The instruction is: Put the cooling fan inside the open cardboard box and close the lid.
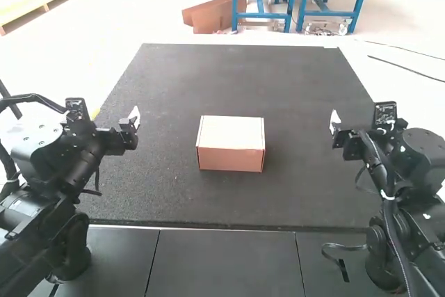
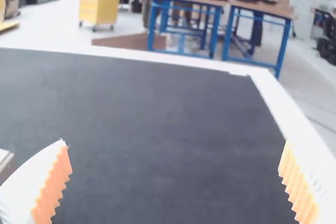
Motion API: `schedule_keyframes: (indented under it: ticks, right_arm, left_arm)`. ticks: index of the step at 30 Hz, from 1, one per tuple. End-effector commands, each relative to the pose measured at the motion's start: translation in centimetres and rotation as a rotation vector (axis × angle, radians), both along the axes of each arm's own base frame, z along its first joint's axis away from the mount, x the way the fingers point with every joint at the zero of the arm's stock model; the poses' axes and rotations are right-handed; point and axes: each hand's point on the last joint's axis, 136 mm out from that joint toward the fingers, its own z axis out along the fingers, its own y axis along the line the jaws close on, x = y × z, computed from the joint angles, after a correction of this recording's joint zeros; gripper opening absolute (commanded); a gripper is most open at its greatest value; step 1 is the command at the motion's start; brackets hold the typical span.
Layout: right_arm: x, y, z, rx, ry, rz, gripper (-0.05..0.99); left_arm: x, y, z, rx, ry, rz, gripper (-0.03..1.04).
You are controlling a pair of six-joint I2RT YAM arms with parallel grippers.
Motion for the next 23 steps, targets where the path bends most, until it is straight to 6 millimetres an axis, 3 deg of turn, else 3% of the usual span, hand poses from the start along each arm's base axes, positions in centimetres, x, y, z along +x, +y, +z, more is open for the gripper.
schedule_keyframes:
  ticks: [1, 3, 9, 15, 23]
  right_arm:
    - [0.1, -0.9, -0.4, 0.051, 0.018, -0.041, 0.91]
    - [0.1, -1.2, -1.0, 0.063, 0.044, -0.056, 0.91]
    - [0.1, -3.2, -2.0, 0.108, 0.081, -0.138, 0.91]
    - [0.1, -4.8, -2.2, 0.115, 0.083, -0.206, 0.91]
    - [0.1, -5.0, -2.0, 0.116, 0.075, -0.21, 0.91]
  left_arm:
    - [0.1, 2.2, -0.3, -0.012, 0.004, 0.081, 0.97]
    - [0.1, 3.2, -1.3, -0.002, 0.043, 0.118, 0.97]
    - [-0.1, 5.0, -1.6, 0.005, 0.056, 0.19, 0.97]
    - [0.0, 4.7, -1.9, 0.045, 0.072, 0.179, 0.96]
    - [0.1, 2.8, -1.4, 0.071, 0.052, 0.1, 0.96]
